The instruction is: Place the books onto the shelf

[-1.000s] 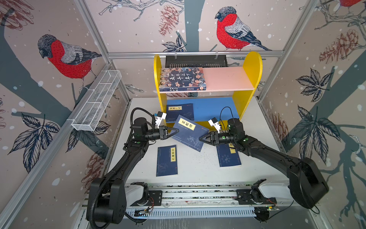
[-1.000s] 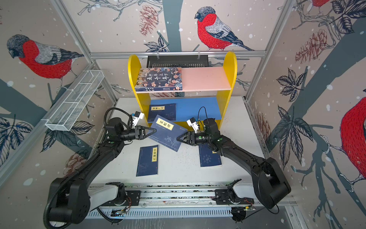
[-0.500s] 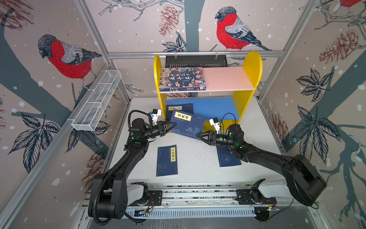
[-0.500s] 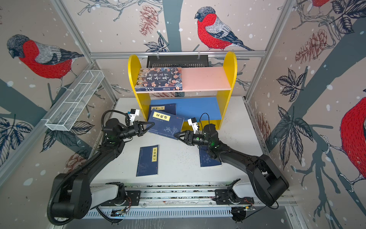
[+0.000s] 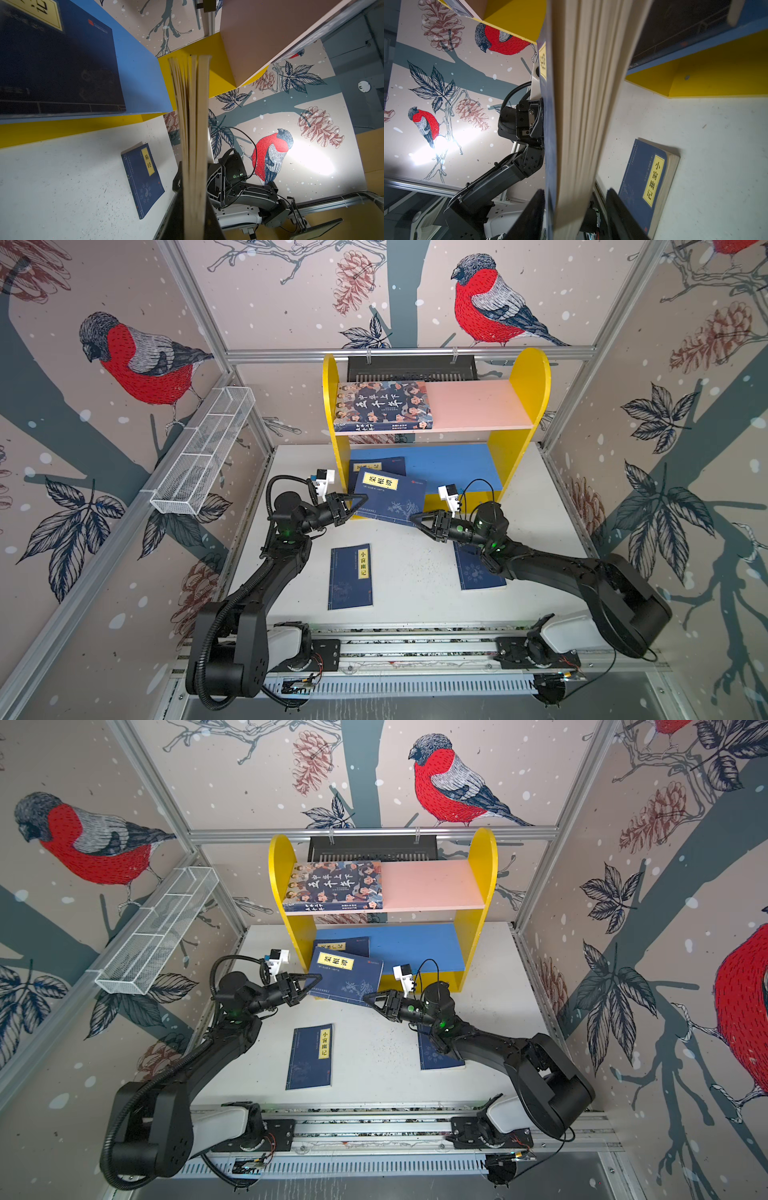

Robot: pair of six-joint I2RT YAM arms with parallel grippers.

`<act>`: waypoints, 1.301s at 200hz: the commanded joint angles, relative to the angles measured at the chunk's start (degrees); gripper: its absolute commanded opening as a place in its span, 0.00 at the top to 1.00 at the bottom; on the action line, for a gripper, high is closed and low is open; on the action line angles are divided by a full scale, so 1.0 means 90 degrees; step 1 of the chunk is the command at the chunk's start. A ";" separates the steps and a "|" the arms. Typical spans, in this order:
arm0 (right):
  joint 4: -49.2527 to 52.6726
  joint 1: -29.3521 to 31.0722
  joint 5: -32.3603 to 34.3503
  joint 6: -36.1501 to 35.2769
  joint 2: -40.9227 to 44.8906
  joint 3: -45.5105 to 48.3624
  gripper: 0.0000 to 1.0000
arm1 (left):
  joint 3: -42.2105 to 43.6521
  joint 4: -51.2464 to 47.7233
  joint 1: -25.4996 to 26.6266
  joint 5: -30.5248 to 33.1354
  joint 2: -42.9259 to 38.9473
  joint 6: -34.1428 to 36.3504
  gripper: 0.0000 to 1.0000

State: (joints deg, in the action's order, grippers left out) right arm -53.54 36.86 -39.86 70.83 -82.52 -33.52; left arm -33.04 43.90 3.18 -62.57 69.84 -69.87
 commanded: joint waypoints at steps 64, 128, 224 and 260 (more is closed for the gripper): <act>-0.0854 0.0020 -0.0029 0.0324 -0.0526 -0.0365 0.89 | 0.0030 0.0113 -0.0017 0.0055 -0.0060 0.0208 1.00; -0.0187 -0.0342 -0.0413 0.0010 -0.0475 -0.0627 0.98 | -0.0062 -0.0582 -0.0086 0.0125 -0.0092 0.0722 0.55; 0.1677 -0.1350 -0.1293 -0.1122 -0.0665 -0.1468 0.98 | -0.1446 -0.5143 -0.0162 0.1577 -0.0319 0.4009 0.34; 0.2395 -0.1419 -0.1548 -0.1665 -0.1101 -0.2151 0.98 | -0.1515 -0.4978 -0.0162 0.1234 -0.0320 0.4037 0.36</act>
State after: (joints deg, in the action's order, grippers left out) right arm -35.24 24.32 -50.68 61.12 -90.54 -49.43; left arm -46.13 0.91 1.85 -50.78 67.16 -36.80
